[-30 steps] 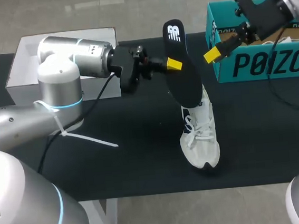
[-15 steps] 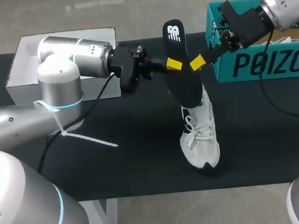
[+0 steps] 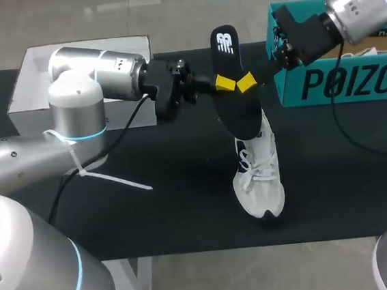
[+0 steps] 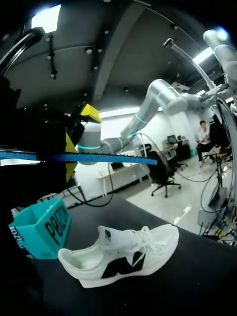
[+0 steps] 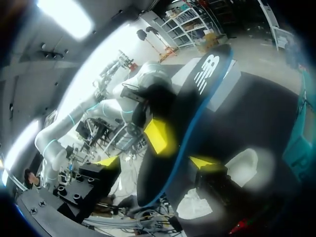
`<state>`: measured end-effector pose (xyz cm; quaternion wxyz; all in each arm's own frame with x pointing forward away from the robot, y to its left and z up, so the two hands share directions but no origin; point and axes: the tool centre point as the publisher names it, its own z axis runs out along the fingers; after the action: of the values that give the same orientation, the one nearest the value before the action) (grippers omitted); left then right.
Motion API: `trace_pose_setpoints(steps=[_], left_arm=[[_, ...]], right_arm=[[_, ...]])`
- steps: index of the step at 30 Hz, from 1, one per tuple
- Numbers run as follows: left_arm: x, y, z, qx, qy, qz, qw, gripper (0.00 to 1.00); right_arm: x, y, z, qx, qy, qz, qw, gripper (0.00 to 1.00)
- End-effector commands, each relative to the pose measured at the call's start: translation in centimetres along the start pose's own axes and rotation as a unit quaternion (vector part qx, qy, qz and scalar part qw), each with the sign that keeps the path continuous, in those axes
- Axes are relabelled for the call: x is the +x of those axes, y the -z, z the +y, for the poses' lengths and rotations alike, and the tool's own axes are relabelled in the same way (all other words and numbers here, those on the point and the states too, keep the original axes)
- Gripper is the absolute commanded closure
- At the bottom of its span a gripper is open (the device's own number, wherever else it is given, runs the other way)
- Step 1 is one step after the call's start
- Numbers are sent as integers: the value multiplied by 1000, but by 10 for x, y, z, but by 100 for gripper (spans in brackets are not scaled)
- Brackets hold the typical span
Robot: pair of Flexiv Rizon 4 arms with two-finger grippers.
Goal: Take the shoe out of the shoebox, open the shoe tongue, remove and reinsert the insole, then place the shoe into the shoebox
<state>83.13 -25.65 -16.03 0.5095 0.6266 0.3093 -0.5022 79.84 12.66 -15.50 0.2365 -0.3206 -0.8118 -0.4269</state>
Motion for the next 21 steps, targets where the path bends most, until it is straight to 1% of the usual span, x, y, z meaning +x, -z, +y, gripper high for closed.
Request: trace_pose_setpoints(steps=[1, 6, 9, 10, 11, 12, 14, 15, 21], left_arm=[[1, -1, 0, -1, -1, 0, 1000, 100], [1, -1, 0, -1, -1, 0, 1000, 100], [1, -1, 0, -1, -1, 0, 1000, 100], [1, -1, 0, -1, -1, 0, 1000, 100], [1, -1, 0, -1, -1, 0, 1000, 100], [1, -1, 0, -1, -1, 0, 1000, 100], [1, -1, 0, -1, -1, 0, 1000, 100], [1, -1, 0, -1, -1, 0, 1000, 100], [1, -1, 0, -1, -1, 0, 1000, 100]], right_arm=[[-4, -2, 3, 2, -3, -2, 1000, 54], [-6, -4, 4, 2, -5, -1, 1000, 56], [-8, -5, 6, 1, -6, 1, 1000, 60], [-9, -6, 6, 0, -6, 2, 1000, 65], [-9, -6, 6, 0, -7, 3, 1000, 68], [-9, -7, 6, 0, -7, 3, 1000, 73], [-10, -8, 7, 0, -7, 4, 1000, 93], [-10, -8, 7, -1, -8, 6, 1000, 100], [-11, -8, 7, -5, -11, 7, 1000, 100]])
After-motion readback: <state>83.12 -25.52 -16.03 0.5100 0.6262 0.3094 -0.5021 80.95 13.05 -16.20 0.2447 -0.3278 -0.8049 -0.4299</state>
